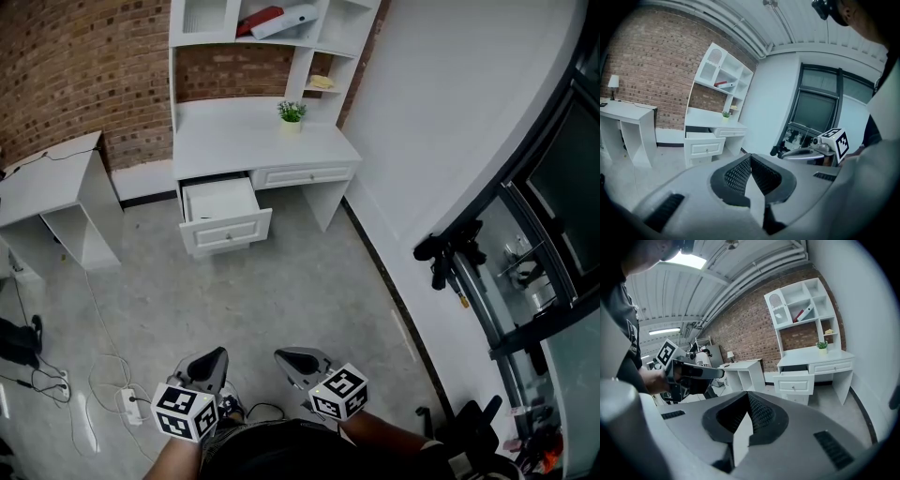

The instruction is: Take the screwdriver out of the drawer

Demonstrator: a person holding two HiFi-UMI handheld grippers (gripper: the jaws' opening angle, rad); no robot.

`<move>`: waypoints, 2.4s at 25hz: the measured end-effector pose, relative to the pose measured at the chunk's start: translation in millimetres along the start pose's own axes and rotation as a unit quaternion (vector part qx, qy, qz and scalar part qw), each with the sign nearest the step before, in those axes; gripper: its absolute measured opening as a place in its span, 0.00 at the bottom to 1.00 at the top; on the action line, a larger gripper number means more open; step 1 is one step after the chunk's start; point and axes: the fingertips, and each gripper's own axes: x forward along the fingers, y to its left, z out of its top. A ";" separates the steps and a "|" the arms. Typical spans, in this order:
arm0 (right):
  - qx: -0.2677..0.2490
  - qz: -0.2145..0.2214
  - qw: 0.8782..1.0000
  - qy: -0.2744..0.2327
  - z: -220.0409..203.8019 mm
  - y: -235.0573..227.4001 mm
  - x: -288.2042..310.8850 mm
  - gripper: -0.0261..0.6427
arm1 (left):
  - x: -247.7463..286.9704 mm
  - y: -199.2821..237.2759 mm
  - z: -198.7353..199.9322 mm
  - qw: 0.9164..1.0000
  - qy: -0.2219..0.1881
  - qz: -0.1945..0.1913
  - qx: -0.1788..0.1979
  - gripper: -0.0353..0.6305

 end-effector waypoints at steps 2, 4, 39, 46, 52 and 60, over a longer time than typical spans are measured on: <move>-0.002 0.001 1.000 0.002 6.0 -2.6 12.9 0.05 | 2.5 12.6 5.5 1.000 -0.002 0.002 0.000 0.08; -0.003 0.002 1.000 0.006 10.0 -4.3 26.0 0.05 | 4.2 25.2 9.9 1.000 -0.003 0.004 -0.001 0.08; -0.006 -0.055 0.998 0.013 67.2 -15.3 145.5 0.05 | 38.3 160.2 57.5 0.998 0.020 -0.055 0.013 0.08; 0.011 -0.055 0.998 0.024 54.6 -22.7 147.4 0.05 | 48.5 160.1 53.6 0.998 0.027 -0.058 0.012 0.08; 0.011 -0.054 0.998 0.019 58.2 -43.5 149.0 0.05 | 62.1 160.0 52.5 0.998 0.029 -0.049 0.007 0.08; 0.010 -0.031 0.999 0.005 82.6 -78.0 173.2 0.05 | 85.2 171.0 72.6 0.999 0.029 -0.024 0.013 0.08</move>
